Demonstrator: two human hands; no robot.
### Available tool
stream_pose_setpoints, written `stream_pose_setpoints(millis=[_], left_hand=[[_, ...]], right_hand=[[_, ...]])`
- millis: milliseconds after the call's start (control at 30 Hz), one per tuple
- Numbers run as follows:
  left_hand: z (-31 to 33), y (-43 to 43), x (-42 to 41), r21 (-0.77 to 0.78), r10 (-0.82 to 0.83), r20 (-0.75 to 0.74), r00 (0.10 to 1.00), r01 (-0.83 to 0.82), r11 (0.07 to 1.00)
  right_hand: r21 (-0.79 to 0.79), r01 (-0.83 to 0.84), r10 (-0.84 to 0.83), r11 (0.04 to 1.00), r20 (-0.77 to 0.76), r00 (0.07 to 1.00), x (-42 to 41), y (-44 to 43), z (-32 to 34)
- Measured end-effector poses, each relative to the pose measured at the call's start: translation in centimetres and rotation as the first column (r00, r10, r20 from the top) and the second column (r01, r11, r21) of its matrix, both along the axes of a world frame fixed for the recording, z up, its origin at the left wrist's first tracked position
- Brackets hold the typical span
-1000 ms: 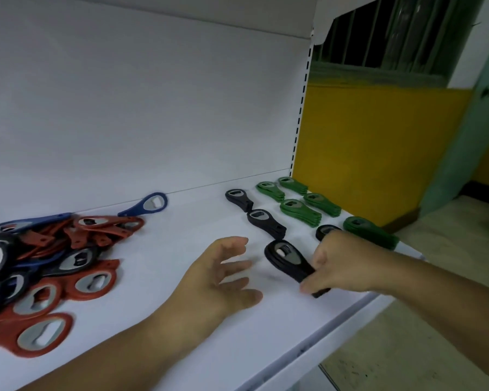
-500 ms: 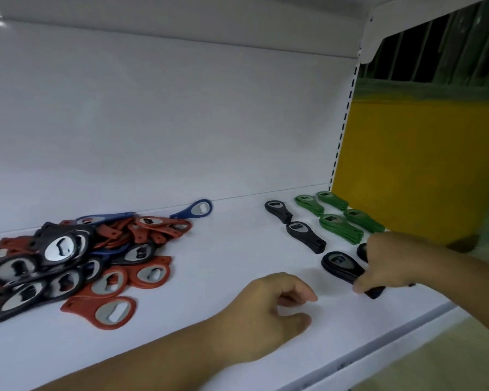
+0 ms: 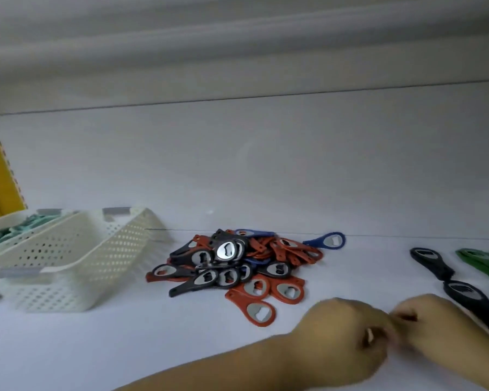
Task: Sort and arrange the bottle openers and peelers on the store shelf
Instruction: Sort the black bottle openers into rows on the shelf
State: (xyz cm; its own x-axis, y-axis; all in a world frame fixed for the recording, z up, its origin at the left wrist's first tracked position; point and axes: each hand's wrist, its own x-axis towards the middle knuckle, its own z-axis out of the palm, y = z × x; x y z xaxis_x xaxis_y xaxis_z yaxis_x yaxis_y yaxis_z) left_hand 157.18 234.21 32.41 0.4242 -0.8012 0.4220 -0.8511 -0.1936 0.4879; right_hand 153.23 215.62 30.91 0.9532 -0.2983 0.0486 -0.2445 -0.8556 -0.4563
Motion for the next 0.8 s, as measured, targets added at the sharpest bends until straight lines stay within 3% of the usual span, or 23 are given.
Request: stream_pose_setpoints(millis=[100, 200, 267, 400, 533, 667, 800], left_hand=[[-1.1, 6.5, 3.8, 0.021, 0.339, 0.050, 0.939, -0.340, 0.940], [-2.1, 12.5, 7.4, -0.050, 0.694, 0.044, 0.719, -0.692, 0.720], [-2.6, 15.0, 8.8, -0.087, 0.798, 0.033, 0.602, -0.793, 0.603], [-3.0, 16.1, 9.4, -0.030, 0.856, -0.089, 0.510, -0.860, 0.509], [-3.0, 15.6, 9.3, 0.100, 0.845, 0.077, 0.529, -0.848, 0.521], [-3.3, 15.9, 9.5, 0.057, 0.836, 0.074, 0.544, -0.839, 0.541], [-3.4, 15.9, 9.4, 0.016, 0.830, 0.051, 0.555, -0.832, 0.555]], right_hand=[[0.142, -0.049, 0.050, 0.989, -0.005, 0.999, 2.1, 3.9, 1.1], [0.238, -0.131, 0.117, 0.962, 0.076, 0.990, 5.0, 7.5, 1.0], [0.274, -0.179, 0.150, 0.945, 0.124, 0.981, 6.9, 9.7, 0.8], [0.299, -0.180, 0.103, 0.937, 0.256, 0.961, 10.1, 13.8, 0.8], [0.159, -0.098, 0.030, 0.982, 0.382, 0.924, 11.1, 14.9, 0.1], [-0.038, -0.201, 0.192, 0.979, 0.513, 0.837, 11.3, 14.1, -0.6], [-0.129, -0.332, 0.353, 0.934, 0.461, 0.814, 11.6, 15.2, -0.9]])
